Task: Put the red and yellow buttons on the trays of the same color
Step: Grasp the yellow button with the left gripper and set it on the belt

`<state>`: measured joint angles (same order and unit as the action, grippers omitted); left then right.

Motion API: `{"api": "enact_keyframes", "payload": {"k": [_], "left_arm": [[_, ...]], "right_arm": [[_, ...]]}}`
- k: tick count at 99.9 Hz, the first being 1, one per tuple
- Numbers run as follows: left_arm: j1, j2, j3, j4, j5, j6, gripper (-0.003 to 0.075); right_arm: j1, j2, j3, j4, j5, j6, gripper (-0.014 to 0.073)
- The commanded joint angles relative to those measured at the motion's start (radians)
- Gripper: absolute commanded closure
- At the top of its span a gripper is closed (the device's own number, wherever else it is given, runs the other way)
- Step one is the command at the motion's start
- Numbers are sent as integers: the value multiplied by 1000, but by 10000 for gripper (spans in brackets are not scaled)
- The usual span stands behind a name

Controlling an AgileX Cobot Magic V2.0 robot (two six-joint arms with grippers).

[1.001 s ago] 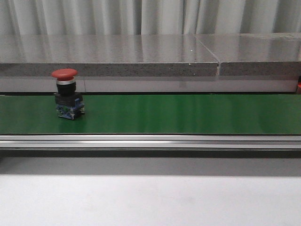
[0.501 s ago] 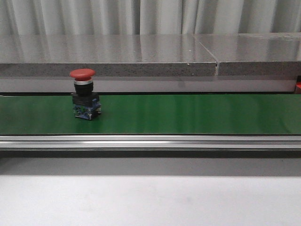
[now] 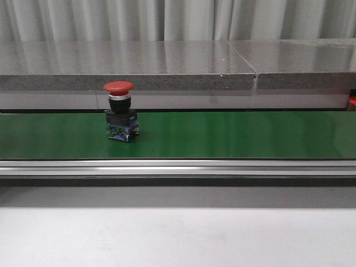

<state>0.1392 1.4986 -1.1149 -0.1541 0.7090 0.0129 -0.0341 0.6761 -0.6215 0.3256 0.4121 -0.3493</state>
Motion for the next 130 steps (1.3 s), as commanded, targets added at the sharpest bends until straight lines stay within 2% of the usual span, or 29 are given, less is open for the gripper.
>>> {"api": "enact_keyframes", "payload": {"k": [1,24,34,43,58,63,67,86,98,130], "left_arm": [[-7,-21,-25,-5,-54,3,738],[-7,35,-25,-5,-22,3,736],[-7,38,-25,-5,-17,7,672],[-7,38,-25,-14,-14,29,514],[-10,38,-25,-39,-9,33,132],[-17,38,-25,-39,-9,33,53],[-23,38,-25,-39,-11,33,20],[-55,35,-57,-41,-34,53,62],[-78,22,-91,-41,-55,67,62],[-167,-159,-91,-39,-122,85,62]], "right_arm": [[2,-2,-24,7,-65,-10,660],[2,-2,-24,7,-65,-10,660],[2,-2,-24,7,-65,-10,660],[2,-2,-24,7,-65,-10,660],[2,-2,-24,7,-65,-10,660],[2,-2,-24,7,-65,-10,660],[2,-2,-24,7,-65,-10,660],[2,-2,-24,7,-65,-10,660],[2,-2,-24,7,-65,-10,660],[2,-2,-24,7,-65,-10,660]]}}
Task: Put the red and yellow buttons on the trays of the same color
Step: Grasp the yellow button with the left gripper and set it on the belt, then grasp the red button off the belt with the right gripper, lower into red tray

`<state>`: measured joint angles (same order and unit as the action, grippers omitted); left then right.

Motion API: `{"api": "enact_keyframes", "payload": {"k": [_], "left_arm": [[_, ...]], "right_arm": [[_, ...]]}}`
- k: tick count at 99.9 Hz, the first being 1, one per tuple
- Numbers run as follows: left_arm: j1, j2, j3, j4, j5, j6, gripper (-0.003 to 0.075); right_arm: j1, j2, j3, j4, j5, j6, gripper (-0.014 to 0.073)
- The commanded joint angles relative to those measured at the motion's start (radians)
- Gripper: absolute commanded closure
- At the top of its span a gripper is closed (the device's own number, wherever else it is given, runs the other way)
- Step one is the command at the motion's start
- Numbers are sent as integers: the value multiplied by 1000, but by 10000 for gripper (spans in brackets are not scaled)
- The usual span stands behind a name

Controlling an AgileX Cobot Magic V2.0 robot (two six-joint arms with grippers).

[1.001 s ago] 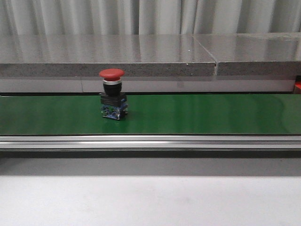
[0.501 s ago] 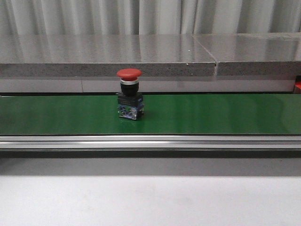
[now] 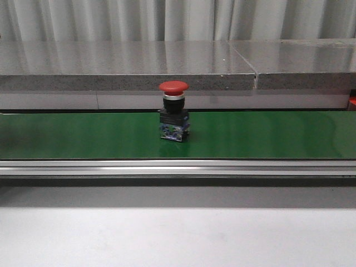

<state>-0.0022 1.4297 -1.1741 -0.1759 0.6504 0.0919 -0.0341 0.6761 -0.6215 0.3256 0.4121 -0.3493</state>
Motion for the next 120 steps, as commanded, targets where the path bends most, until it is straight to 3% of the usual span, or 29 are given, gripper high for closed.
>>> {"api": "enact_keyframes", "payload": {"k": [1,34,58,67,79,103,120], "left_arm": [[-28,-101,-32,-17,-67,5,62],[-161,-433,160,-15,-178,29,62],[-174,-688,388,-14,-221,29,97],[-174,-786,475,-14,-221,29,165],[-174,-905,572,-14,-221,29,315],[-174,-1057,672,-21,-221,29,736],[-174,-1064,677,-23,-221,29,739]], "right_arm": [[2,-2,-24,7,-65,-10,660],[2,-2,-24,7,-65,-10,660],[2,-2,-24,7,-65,-10,660],[2,-2,-24,7,-65,-10,660],[2,-2,-24,7,-65,-10,660],[2,-2,-24,7,-65,-10,660],[2,-2,-24,7,-69,-10,660]]}}
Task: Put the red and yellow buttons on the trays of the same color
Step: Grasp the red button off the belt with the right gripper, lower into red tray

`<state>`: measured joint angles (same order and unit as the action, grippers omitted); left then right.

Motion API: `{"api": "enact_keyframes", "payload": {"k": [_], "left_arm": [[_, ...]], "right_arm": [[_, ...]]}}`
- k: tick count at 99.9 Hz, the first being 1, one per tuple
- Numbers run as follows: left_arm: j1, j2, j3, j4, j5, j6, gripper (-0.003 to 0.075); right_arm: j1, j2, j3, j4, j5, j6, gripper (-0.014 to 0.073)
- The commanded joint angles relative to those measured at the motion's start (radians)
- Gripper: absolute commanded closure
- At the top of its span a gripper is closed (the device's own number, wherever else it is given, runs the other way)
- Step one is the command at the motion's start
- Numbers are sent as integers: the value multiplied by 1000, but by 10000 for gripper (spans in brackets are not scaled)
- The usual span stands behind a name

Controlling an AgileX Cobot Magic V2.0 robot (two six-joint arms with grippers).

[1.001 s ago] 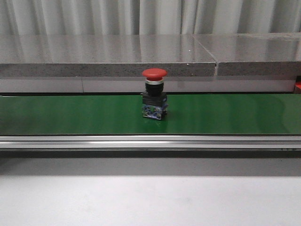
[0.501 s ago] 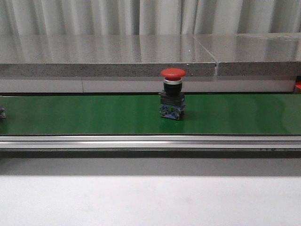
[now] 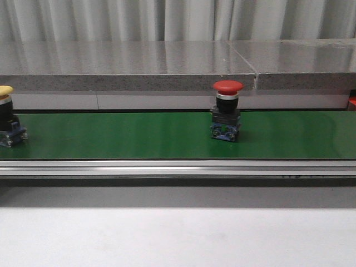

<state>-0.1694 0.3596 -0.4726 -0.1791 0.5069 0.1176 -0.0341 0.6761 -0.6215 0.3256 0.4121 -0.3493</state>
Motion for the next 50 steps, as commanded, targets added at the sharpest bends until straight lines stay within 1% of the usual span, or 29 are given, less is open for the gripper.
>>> {"api": "enact_keyframes", "payload": {"k": [1,18,25,32,34,37,39,44,46,47,50], "left_arm": [[-7,6,-25,-20,-77,4,739],[-7,6,-25,-20,-73,4,739],[-7,6,-25,-20,-71,4,739],[-7,6,-25,-20,-71,4,739],[-7,6,-25,-20,-71,4,739],[-7,6,-25,-20,-71,4,739],[-7,6,-25,-20,-71,4,739],[-7,6,-25,-20,-71,4,739],[-7,6,-25,-20,-71,4,739],[-7,6,-25,-20,-71,4,739],[-7,6,-25,-20,-71,4,739]], "right_arm": [[2,-2,-24,7,-69,-10,660],[2,-2,-24,7,-58,-10,652],[2,-2,-24,8,-39,-10,598],[2,-2,-24,8,-15,-10,484],[2,-2,-24,8,-8,-10,440],[2,-2,-24,8,-3,-10,356],[2,-2,-24,8,1,-10,319],[2,-2,-24,8,6,-10,165],[2,-2,-24,8,7,-10,127],[2,-2,-24,8,7,-10,89],[2,-2,-24,9,9,-10,19]]}}
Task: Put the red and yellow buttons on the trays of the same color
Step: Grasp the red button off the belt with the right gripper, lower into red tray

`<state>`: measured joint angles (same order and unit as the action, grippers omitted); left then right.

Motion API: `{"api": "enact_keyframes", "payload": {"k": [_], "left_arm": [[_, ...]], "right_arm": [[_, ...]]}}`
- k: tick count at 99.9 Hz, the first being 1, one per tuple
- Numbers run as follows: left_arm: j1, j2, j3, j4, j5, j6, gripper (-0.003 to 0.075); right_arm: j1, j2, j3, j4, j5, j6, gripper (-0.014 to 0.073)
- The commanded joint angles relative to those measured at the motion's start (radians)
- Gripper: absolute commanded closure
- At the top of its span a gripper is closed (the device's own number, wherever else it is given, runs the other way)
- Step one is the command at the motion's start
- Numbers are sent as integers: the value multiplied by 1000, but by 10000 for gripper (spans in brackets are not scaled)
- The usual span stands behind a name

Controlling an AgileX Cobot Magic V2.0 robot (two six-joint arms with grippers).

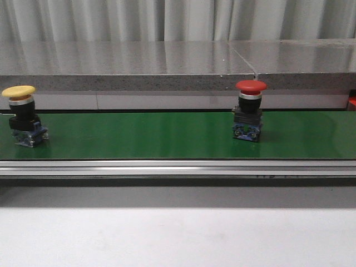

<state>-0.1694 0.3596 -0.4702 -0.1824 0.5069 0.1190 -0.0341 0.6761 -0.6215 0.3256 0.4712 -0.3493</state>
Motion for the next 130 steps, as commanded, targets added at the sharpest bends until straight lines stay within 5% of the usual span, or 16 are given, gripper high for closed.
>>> {"api": "enact_keyframes", "payload": {"k": [1,5,54,130], "left_arm": [[-7,6,-27,-17,-71,2,739],[-7,6,-27,-17,-71,2,739],[-7,6,-27,-17,-71,2,739],[-7,6,-27,-17,-71,2,739]], "right_arm": [[2,-2,-24,9,-50,-10,-13],[2,-2,-24,11,-50,-10,-80],[70,205,-140,16,110,-31,-44],[205,795,-396,14,7,-58,-36]]}}
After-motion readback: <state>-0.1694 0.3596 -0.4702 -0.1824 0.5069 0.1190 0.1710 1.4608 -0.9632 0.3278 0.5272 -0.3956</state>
